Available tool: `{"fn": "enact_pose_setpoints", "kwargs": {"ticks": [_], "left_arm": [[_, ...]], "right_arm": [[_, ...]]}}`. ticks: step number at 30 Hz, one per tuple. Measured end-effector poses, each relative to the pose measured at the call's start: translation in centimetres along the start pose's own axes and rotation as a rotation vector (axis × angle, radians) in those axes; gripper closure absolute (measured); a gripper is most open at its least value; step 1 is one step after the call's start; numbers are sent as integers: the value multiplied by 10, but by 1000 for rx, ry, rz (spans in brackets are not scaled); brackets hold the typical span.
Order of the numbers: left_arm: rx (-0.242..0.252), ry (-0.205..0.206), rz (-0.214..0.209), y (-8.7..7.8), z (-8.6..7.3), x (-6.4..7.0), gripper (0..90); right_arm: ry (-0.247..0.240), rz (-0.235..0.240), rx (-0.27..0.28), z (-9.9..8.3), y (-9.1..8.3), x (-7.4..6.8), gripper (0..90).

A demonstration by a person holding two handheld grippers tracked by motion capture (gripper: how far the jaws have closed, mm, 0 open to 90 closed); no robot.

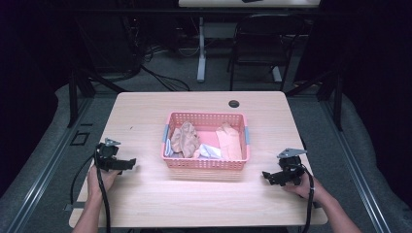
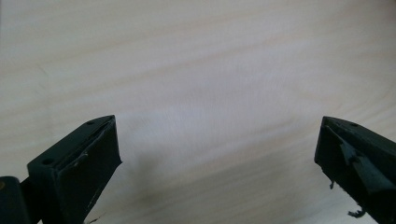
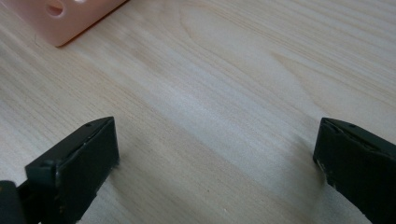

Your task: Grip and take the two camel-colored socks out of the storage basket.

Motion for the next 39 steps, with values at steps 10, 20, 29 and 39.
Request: {"fn": "enact_pose_setpoints", "kwargs": {"ticks": [10,20,29,39], "left_arm": [[97,54,-95,-43,80,26,0],[96,203,-221,-45,151,102,1],[-18,357,-271,-9,165,168,24],[-82,386,-261,12,166,182,44]], "right_arm": [[-2,1,5,0,0,0,0],[-2,2,5,0,0,0,0],[-4,1,4,0,0,0,0],[-4,3,3,-1,0,0,0]]}}
Point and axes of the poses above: each handheld gripper's, and its own axes: y roughly forward along the jaws, z roughly out of its top, x roughly to its right, the point moved 6 cm from there along y, roughly forward along the jaws, and after that the axes turned 13 degrees about z, right-handed, at the moved point
